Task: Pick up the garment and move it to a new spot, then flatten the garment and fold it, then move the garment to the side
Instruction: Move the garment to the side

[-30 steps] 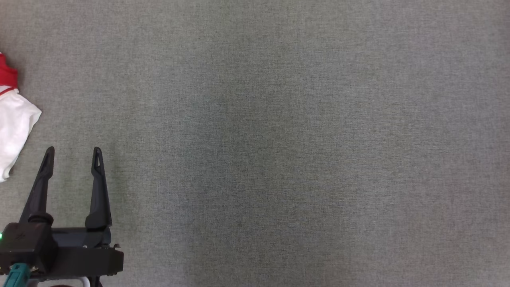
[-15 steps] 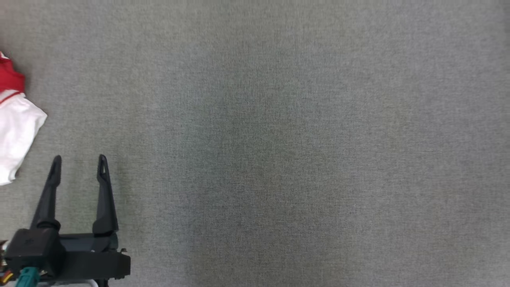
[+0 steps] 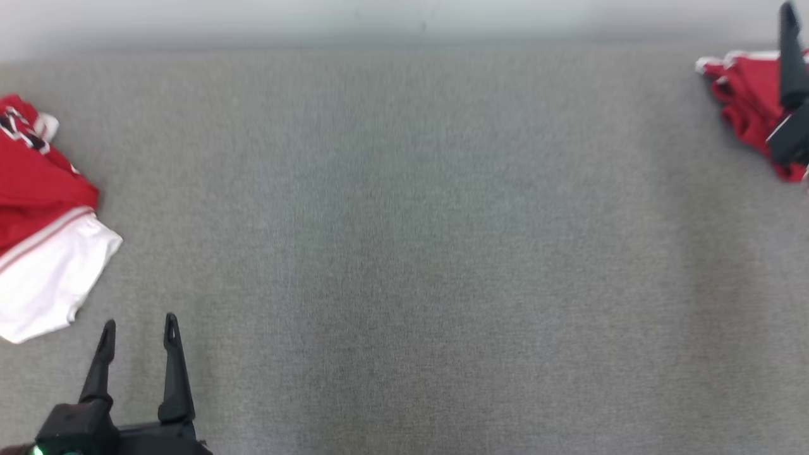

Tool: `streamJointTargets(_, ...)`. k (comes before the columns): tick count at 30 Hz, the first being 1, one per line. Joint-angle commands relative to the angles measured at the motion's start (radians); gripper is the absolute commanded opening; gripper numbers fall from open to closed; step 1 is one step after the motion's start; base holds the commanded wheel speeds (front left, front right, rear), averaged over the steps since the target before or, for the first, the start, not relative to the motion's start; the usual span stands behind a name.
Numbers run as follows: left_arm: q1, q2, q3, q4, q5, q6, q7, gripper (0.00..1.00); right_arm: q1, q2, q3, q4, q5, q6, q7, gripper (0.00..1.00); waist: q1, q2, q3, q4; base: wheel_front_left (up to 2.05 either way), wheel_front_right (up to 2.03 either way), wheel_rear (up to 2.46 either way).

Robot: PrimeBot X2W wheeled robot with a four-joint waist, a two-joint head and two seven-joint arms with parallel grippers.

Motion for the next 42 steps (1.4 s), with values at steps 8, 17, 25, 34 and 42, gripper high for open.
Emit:
streamJointTargets(8, 0.055, 0.004, -0.004, 0.049, -0.005, 0.002, -0.014, 1.0, 0.363, 0.186, -0.341, -0.273, -0.23, -0.002, -0.001, 1.0, 0.0003, 0.0002, -0.214, -0.027, 0.0, 0.0, 0.0)
streamJointTargets(17, 0.074, 0.034, -0.053, 0.063, 0.029, -0.006, 0.026, 1.0, 0.738, 0.405, -0.432, -0.552, -0.43, -0.002, 0.036, 1.0, 0.0003, 0.0002, -0.299, -0.016, 0.0, 0.0, 0.0)
streamJointTargets(25, 0.076, 0.033, -0.064, 0.062, 0.023, -0.01, 0.033, 1.0, 0.998, 0.494, -0.462, -0.738, -0.471, -0.002, 0.097, 1.0, 0.0003, 0.0002, -0.333, -0.015, 0.0, 0.0, 0.0)
streamJointTargets(34, 0.087, 0.045, -0.08, 0.078, 0.021, -0.013, 0.063, 1.0, 1.128, 0.514, -0.483, -0.87, -0.481, -0.002, 0.141, 1.0, 0.0003, 0.0002, -0.345, -0.031, 0.0, 0.0, 0.0)
streamJointTargets(42, 0.095, 0.04, -0.073, 0.064, 0.0, -0.009, 0.063, 1.0, 1.14, 0.514, -0.488, -0.893, -0.456, -0.002, 0.163, 1.0, 0.0003, 0.0002, -0.338, -0.03, 0.0, 0.0, 0.0)
